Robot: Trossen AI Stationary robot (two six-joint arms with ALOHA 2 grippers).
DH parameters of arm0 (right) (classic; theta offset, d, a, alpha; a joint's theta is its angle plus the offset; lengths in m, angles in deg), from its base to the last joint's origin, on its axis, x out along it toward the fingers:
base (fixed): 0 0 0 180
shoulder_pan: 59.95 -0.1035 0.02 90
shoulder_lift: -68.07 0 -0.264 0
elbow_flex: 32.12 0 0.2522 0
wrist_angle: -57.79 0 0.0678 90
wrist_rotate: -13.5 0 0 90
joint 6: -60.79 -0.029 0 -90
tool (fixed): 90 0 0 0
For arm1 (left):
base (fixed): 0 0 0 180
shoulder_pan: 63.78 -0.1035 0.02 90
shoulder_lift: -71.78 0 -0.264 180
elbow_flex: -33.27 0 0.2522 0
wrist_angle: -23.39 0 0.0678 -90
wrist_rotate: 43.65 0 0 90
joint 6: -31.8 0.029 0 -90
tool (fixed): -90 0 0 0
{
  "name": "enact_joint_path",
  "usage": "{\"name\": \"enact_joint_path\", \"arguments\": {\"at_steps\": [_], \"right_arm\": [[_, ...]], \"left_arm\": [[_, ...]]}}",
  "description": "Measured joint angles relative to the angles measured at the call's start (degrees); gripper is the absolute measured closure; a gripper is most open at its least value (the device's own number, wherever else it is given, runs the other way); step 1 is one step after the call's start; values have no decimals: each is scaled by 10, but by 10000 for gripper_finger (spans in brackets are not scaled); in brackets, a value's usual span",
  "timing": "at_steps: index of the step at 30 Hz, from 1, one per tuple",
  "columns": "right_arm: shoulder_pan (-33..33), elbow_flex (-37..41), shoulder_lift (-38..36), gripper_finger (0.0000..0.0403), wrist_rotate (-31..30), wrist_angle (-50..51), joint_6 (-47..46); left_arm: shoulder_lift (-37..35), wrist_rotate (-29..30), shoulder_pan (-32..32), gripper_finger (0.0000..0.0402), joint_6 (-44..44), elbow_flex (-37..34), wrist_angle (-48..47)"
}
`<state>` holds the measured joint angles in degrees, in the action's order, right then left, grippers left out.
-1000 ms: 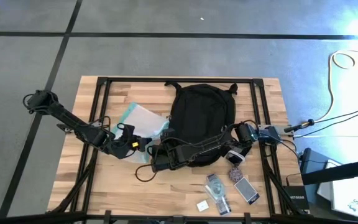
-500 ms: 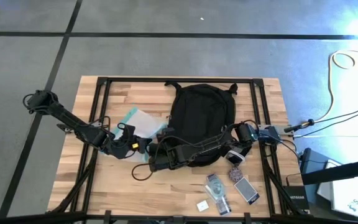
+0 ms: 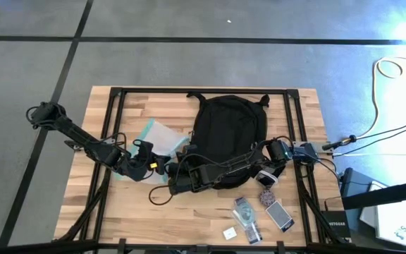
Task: Unpack backpack
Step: Put the white pill organizer into the transparent zipper bag
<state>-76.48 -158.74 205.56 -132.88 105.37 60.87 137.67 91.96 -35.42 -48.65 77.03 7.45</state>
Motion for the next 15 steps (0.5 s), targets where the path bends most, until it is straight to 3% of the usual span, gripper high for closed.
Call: {"name": "enact_joint_path", "arguments": {"at_steps": [8, 15], "right_arm": [[0, 0, 0, 403, 0, -8, 0], [1, 0, -1, 403, 0, -13, 1]], "left_arm": [[0, -55, 0, 400, 42, 0, 73], [0, -63, 1, 400, 60, 0, 99]]}}
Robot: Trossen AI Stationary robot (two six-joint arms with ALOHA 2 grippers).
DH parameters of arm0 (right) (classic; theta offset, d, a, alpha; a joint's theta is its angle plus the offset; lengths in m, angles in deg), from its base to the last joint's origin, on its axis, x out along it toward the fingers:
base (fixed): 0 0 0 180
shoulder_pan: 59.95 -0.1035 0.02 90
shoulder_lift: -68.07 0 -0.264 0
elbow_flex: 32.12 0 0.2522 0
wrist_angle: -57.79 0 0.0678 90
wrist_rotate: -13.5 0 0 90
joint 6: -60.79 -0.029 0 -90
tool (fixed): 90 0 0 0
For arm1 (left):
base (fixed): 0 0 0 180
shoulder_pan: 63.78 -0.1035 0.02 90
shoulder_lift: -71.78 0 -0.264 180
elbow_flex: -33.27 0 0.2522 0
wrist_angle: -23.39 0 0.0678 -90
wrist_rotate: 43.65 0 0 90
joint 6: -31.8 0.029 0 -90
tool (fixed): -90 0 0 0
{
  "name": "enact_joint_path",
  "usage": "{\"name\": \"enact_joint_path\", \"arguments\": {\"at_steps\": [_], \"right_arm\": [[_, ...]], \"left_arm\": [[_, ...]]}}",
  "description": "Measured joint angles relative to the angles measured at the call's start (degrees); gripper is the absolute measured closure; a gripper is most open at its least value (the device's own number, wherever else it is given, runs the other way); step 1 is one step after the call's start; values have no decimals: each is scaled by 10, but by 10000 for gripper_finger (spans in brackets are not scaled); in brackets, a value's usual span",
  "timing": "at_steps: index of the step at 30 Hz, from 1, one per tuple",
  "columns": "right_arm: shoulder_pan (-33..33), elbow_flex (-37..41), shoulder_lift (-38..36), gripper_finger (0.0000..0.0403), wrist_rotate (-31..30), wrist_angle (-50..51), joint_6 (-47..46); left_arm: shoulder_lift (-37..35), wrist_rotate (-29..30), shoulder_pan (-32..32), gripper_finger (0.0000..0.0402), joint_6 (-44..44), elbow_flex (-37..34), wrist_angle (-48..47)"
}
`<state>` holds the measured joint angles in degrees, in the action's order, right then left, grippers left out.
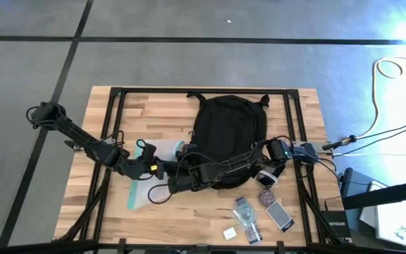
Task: Unpack backpack
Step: Put the white pill organizer into the transparent zipper bag, then put the blue earphones zip bag into the transparent zipper bag
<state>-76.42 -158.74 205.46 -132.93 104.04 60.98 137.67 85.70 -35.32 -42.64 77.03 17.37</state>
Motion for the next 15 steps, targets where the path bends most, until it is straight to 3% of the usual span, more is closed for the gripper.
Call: {"name": "enact_joint_path", "arguments": {"at_steps": [12, 15], "right_arm": [[-1, 0, 0, 403, 24, -26, 3], [-13, 0, -7, 403, -12, -2, 25]], "left_arm": [[0, -17, 0, 400, 30, 0, 17], [0, -27, 0, 400, 34, 0, 24]]}}
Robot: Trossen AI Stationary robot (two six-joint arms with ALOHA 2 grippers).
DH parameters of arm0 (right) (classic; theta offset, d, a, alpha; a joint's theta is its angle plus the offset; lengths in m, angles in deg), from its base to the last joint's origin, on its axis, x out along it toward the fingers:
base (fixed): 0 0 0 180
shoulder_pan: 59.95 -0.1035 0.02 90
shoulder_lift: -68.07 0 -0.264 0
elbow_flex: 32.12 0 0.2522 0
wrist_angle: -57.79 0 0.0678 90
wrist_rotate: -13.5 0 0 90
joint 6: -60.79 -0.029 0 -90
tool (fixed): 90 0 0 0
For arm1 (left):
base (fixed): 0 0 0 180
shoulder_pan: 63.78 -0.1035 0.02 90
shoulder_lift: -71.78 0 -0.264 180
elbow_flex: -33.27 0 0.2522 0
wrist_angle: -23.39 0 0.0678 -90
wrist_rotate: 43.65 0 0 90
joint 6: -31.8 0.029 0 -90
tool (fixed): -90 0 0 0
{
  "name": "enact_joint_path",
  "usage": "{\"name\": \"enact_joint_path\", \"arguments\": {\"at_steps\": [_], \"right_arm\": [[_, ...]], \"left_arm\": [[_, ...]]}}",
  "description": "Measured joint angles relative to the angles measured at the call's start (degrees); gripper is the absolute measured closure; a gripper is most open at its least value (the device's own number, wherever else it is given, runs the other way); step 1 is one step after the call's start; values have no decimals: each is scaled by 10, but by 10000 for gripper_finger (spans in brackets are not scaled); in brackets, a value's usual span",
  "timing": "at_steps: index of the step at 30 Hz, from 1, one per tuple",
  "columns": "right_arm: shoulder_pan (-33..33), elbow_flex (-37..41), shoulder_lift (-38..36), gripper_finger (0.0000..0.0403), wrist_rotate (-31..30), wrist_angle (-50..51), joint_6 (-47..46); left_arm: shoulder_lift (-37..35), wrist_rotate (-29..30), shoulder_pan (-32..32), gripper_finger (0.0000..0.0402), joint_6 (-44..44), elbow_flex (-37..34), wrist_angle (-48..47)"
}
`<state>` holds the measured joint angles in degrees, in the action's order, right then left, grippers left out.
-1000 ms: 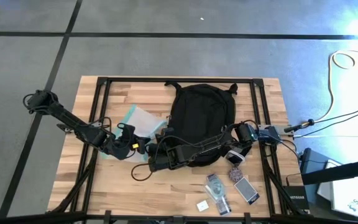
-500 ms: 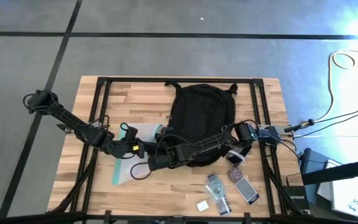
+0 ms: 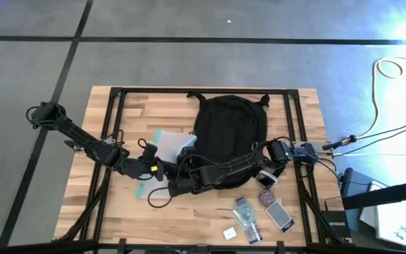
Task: Unpack backpack
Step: Put the blue earphones zip bag into the transparent zipper bag
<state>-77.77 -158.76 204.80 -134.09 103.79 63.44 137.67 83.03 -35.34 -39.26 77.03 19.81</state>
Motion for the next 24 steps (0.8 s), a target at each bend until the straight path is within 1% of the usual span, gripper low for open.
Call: {"name": "enact_joint_path", "arguments": {"at_steps": [2, 4, 7, 10, 12, 15, 18, 21, 24], "right_arm": [[-9, 0, -15, 403, -22, 30, 7], [-19, 0, -37, 403, -9, 73, 0], [-30, -1, -59, 403, 71, 127, -30], [-38, 1, -60, 403, 165, 157, -42], [-38, 15, -60, 403, 195, 141, -49], [-35, 45, -60, 403, 212, 107, -59], [-38, 72, -62, 403, 214, 95, -64], [-47, 109, -87, 403, 250, 96, -86], [-65, 159, -128, 403, 287, 81, -114]], "left_arm": [[0, -3, 0, 400, 0, 0, 0], [0, -6, 0, 400, 0, 0, -3], [0, -6, 0, 400, 6, 0, 0], [0, -6, 0, 400, 9, 0, -1], [0, -6, 0, 400, 15, 0, -1], [0, -32, 1, 400, 32, 0, -1], [0, -56, 1, 400, 55, 0, -1], [0, -59, 1, 400, 58, 0, -1], [0, -57, -1, 400, 57, 0, 0]]}}
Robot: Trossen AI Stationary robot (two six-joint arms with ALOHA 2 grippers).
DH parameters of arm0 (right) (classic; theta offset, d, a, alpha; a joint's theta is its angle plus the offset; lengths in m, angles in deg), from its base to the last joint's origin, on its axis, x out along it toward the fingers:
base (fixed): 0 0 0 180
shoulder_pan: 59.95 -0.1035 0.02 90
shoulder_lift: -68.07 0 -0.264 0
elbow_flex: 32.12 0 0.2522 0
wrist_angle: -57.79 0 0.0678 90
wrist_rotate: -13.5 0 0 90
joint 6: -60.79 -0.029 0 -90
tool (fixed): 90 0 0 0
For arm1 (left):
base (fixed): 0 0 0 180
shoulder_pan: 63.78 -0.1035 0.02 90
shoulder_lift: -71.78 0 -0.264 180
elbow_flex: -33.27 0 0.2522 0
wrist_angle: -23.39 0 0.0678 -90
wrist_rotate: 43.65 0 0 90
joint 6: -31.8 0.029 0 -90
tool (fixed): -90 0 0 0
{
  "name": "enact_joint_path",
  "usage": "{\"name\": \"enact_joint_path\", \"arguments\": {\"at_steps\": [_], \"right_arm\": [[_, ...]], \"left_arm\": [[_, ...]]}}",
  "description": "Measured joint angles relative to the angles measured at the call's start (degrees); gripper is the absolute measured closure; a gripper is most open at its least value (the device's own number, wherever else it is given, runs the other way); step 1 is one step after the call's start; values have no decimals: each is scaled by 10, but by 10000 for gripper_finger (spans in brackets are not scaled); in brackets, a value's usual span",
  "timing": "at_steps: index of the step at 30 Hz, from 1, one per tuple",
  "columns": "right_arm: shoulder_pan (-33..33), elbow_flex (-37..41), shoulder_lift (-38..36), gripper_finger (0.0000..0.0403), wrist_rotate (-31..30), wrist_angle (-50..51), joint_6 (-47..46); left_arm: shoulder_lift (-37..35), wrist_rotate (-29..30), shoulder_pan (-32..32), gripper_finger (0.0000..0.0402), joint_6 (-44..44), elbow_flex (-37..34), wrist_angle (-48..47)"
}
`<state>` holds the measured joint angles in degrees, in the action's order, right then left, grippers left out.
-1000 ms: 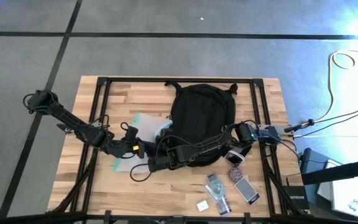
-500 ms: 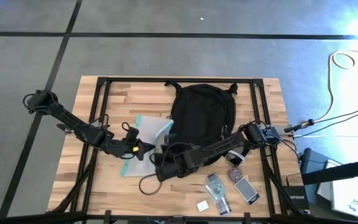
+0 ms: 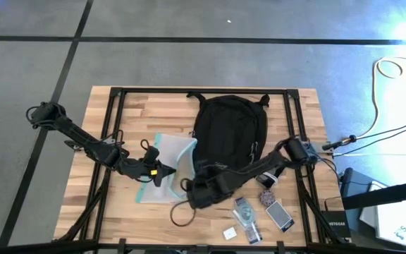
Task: Unpack backpack
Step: Put the blue earphones zip bag into the transparent zipper bag
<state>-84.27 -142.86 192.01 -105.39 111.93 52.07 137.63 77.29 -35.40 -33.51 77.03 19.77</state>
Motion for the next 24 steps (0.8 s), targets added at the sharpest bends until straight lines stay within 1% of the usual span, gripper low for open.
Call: {"name": "enact_joint_path", "arguments": {"at_steps": [4, 6, 8, 10, 12, 14, 18, 21, 24], "right_arm": [[-34, 63, -58, 399, 3, 10, -95], [-53, 86, -88, 389, 4, 32, -177], [-74, 108, -119, 367, 29, 52, -261], [-98, 126, -138, 333, 63, 69, -334], [-126, 145, -142, 288, 95, 76, -387], [-153, 164, -142, 239, 125, 75, -433], [-204, 221, -134, 154, 172, 27, -533], [-229, 248, -131, 111, 181, 1, -610], [-244, 253, -132, 90, 178, -5, -646]], "left_arm": [[0, 1, 0, 400, -2, 0, 0], [0, 1, 0, 400, -6, 0, 0], [0, 1, 1, 400, -11, 0, 0], [0, 1, 1, 400, -32, 0, 2], [0, -3, 1, 400, -47, 0, 13], [0, -7, 1, 400, -44, 0, 28], [0, -16, 1, 400, -36, 0, 31], [0, -17, 1, 400, -35, 0, 30], [0, -17, 1, 400, -39, 0, 30]]}}
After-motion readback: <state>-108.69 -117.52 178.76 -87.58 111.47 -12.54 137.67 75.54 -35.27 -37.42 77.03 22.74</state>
